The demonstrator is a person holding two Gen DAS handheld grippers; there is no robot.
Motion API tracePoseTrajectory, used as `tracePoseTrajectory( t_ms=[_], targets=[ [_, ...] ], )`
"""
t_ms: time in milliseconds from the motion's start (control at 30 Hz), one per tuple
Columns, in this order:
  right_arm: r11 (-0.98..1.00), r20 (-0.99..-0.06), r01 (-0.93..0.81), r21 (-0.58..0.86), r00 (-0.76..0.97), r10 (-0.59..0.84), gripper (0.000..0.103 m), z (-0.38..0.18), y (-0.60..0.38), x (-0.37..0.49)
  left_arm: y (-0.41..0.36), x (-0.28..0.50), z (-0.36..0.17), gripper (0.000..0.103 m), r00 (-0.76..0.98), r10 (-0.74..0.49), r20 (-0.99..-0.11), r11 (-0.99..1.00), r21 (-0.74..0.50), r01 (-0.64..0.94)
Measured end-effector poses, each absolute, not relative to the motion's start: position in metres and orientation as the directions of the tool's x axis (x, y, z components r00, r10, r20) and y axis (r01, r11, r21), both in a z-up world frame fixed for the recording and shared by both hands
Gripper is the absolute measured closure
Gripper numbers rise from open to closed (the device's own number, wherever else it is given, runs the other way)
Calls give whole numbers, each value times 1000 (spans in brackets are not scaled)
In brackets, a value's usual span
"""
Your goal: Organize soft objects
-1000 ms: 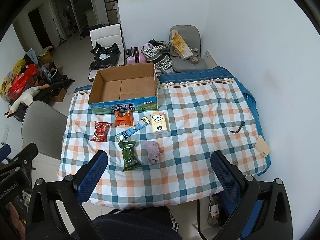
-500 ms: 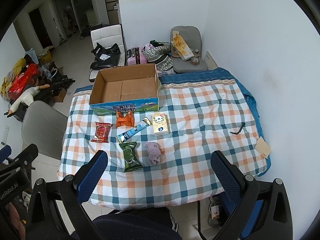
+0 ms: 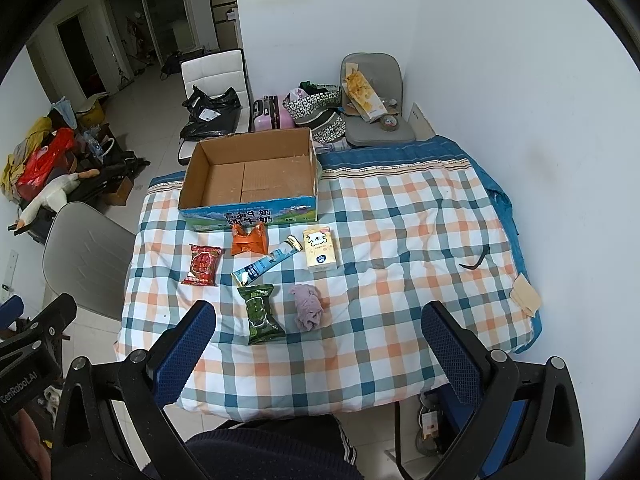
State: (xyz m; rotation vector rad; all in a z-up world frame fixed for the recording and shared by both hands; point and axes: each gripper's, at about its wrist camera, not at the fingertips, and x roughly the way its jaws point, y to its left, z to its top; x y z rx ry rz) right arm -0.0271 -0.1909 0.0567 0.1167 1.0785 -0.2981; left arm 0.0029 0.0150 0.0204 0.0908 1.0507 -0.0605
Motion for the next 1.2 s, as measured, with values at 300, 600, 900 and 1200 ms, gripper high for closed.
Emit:
tracePoseTrajectory(
  t_ms=[300,600,900,1200],
  targets=[
    [953,-876,297,-59,442,-192,0,61,-191,-26,16,3,20,0,495,-8,-869,995,44,94],
    [953,-874,298,-62,445,-196,0,60,-191,-28,16,2,18,0,491,-10,-871,995,40,92],
    [952,-875,300,-63,442,-197,0,60,-194,-28,15,-4,12,0,480,-12,-877,995,36,90],
    [953,-886,297,-58,425,-186,0,40,-198,-29,5,7,-2,0,430,-9,-903,997,27,76]
  ],
)
